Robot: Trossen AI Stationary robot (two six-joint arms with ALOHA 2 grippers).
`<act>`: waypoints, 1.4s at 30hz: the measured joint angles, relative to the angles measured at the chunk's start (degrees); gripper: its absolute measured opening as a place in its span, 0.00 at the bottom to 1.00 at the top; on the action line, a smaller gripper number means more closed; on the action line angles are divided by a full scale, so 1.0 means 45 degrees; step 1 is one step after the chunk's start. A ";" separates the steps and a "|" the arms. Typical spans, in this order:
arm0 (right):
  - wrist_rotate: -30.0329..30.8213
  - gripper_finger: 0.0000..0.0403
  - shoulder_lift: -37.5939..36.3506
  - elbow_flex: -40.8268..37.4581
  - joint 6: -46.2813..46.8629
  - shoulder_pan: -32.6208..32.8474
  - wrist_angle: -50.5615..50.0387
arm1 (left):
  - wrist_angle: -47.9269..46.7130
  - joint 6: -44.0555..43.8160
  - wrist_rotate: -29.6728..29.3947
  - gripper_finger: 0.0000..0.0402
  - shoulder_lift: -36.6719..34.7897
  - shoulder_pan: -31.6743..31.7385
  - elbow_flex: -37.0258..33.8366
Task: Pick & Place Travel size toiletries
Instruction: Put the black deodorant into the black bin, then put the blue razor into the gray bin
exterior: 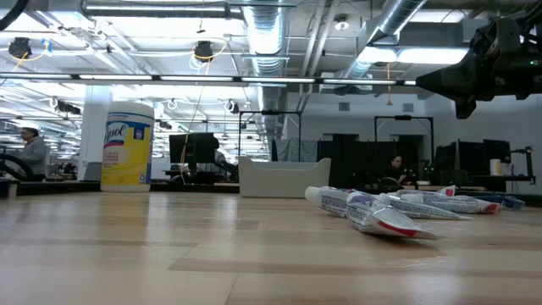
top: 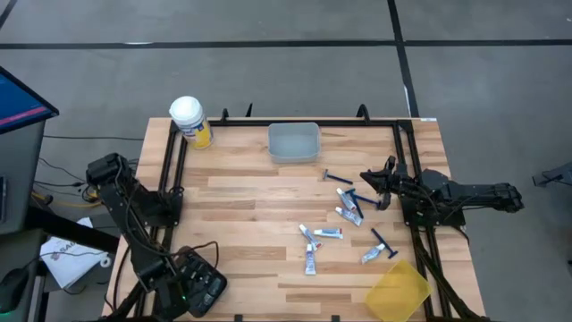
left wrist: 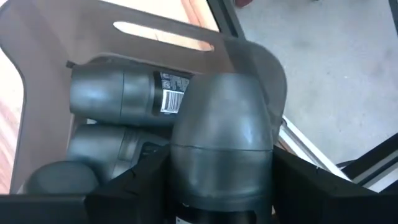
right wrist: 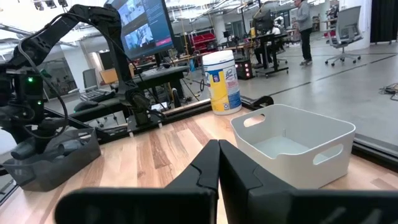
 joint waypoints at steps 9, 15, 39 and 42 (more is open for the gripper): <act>0.0000 0.00 0.0000 -0.0002 0.0003 0.0003 0.0000 | -0.0052 -0.0005 0.0005 0.55 -0.0019 0.0015 -0.0684; 0.0000 0.00 0.0000 0.0000 0.0004 0.0001 0.0000 | -0.0010 -0.0010 0.0373 0.55 -0.0029 0.0015 -0.0713; 0.0000 0.00 0.0000 0.0001 0.0004 0.0005 0.0005 | -0.0132 -0.4419 -0.2084 0.43 -0.4211 0.1849 -0.0684; 0.0000 0.00 0.0000 -0.0004 -0.0001 0.0005 0.0005 | -0.0281 -0.5008 -0.4465 0.29 -0.5899 0.2328 -0.0684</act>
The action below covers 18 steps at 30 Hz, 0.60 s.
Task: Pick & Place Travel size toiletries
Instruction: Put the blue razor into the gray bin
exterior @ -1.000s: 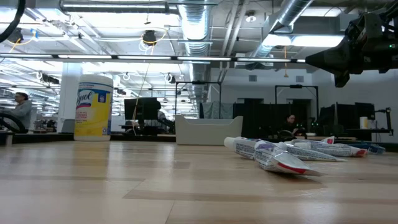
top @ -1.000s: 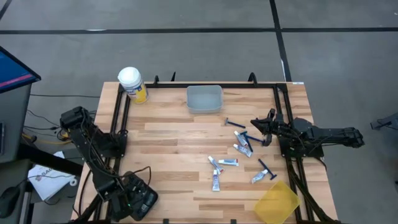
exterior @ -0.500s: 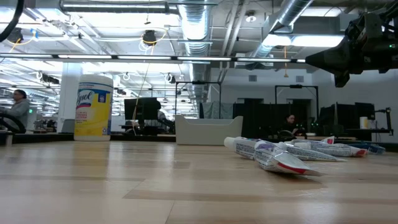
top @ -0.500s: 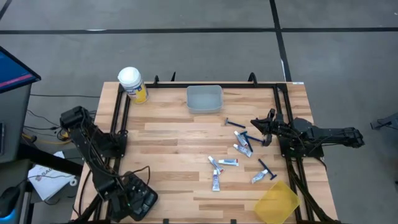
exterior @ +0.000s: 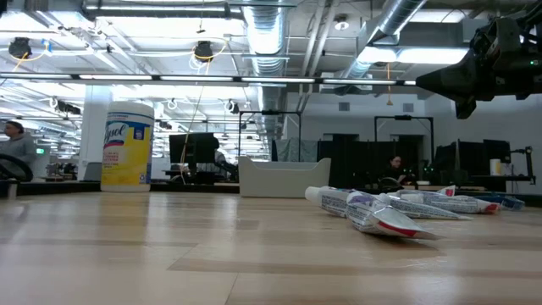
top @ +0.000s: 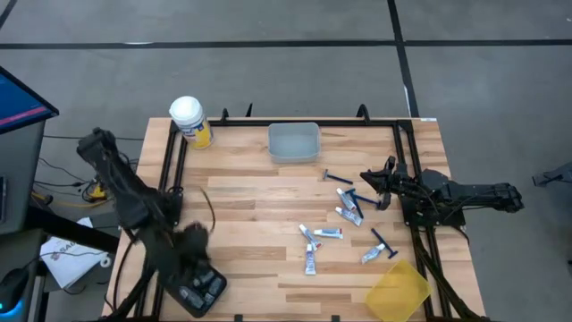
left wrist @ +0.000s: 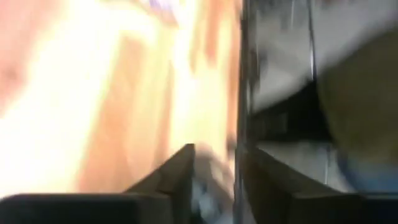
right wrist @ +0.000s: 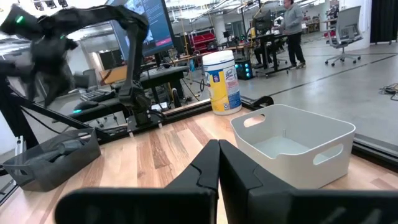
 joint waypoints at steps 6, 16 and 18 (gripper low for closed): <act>0.0000 0.00 0.0000 0.0005 -0.0479 0.0000 0.0000 | -0.0018 0.0086 -0.4483 0.02 -0.3468 0.0081 0.0005; 0.0000 0.00 -0.0005 0.0426 -0.1336 0.0005 -0.0199 | 0.0322 0.2413 -0.6369 0.01 -0.7620 -0.0084 0.0015; 0.0000 0.00 -0.0005 0.0432 -0.1336 0.0003 -0.0209 | 0.0369 0.2414 -0.6400 0.01 -0.8007 -0.0084 0.0015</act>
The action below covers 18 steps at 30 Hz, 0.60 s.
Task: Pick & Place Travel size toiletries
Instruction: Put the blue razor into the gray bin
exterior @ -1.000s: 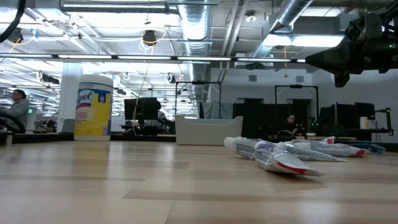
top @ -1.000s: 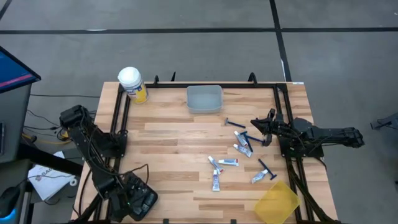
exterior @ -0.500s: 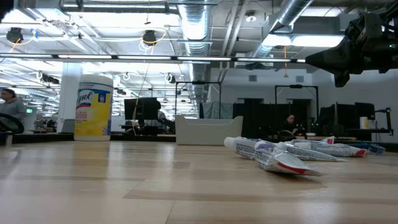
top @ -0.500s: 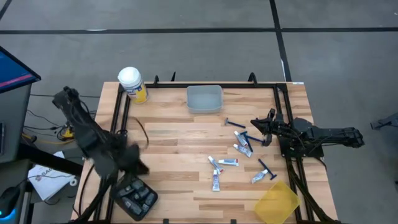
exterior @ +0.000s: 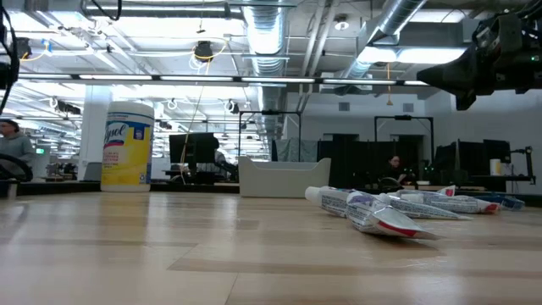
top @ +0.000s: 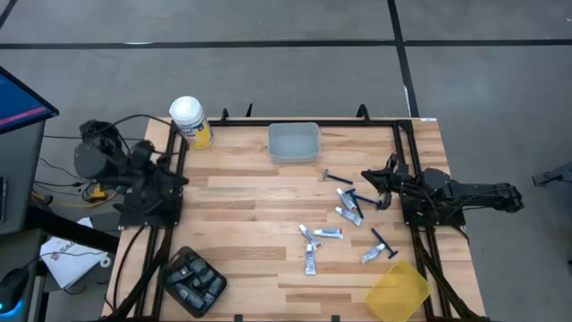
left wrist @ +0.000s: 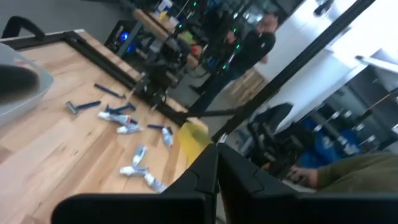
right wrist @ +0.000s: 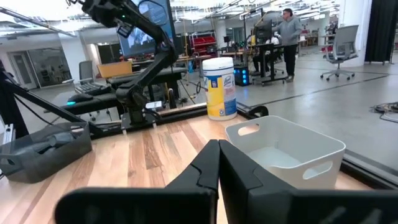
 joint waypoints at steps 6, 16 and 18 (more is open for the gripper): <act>0.0000 0.00 0.0000 0.0024 0.0000 -0.0003 -0.0019 | 0.0615 -0.0117 -0.0025 0.01 -0.0247 0.0000 0.0000; 0.0000 0.00 0.0000 0.0049 0.0000 -0.0008 0.0000 | 0.2153 0.3761 0.2140 0.02 -0.0535 0.0000 -0.0160; 0.0000 0.00 0.0000 0.0049 0.0000 -0.0008 0.0004 | 0.3118 0.5042 0.3353 0.02 -0.1065 0.0000 -0.0268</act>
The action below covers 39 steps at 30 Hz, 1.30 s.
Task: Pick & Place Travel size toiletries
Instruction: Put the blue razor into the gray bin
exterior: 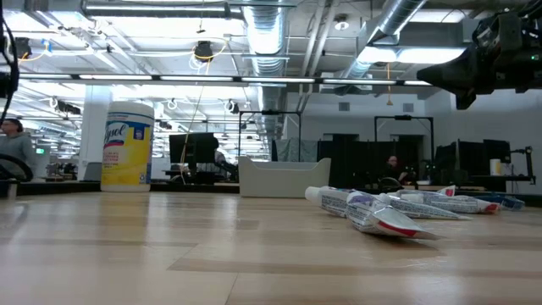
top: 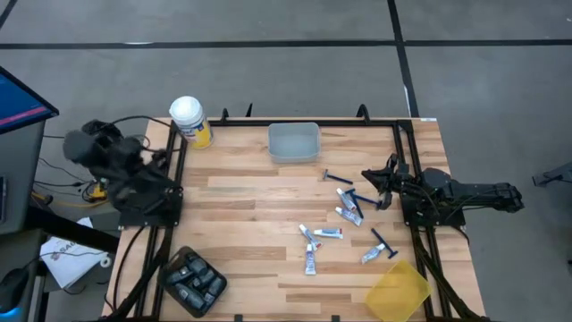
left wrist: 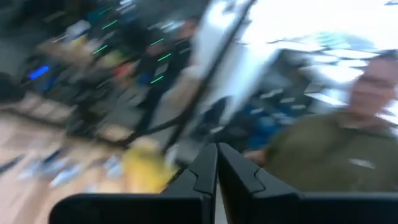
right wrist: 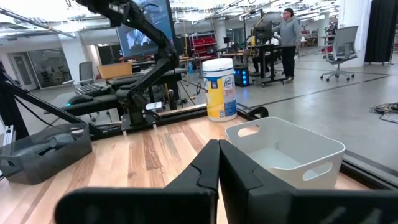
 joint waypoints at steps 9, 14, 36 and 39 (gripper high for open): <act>0.0000 0.00 0.0000 0.0015 0.0000 0.0000 0.0000 | 0.2660 0.2969 0.2052 0.02 -0.3250 0.0005 -0.3055; 0.0005 0.00 -0.0016 0.0019 0.0005 0.0000 -0.0007 | 0.5635 0.3954 0.2760 0.02 -0.4292 0.0024 -0.6055; 0.0005 0.00 -0.0029 0.0034 0.0995 -0.0005 0.0307 | 1.1518 0.7365 0.2608 0.02 -0.4175 0.1449 -1.1661; 0.0000 0.00 -0.0029 0.0032 0.0849 -0.0005 0.0662 | 1.1031 0.7143 0.2899 0.02 -0.4183 0.2717 -1.1661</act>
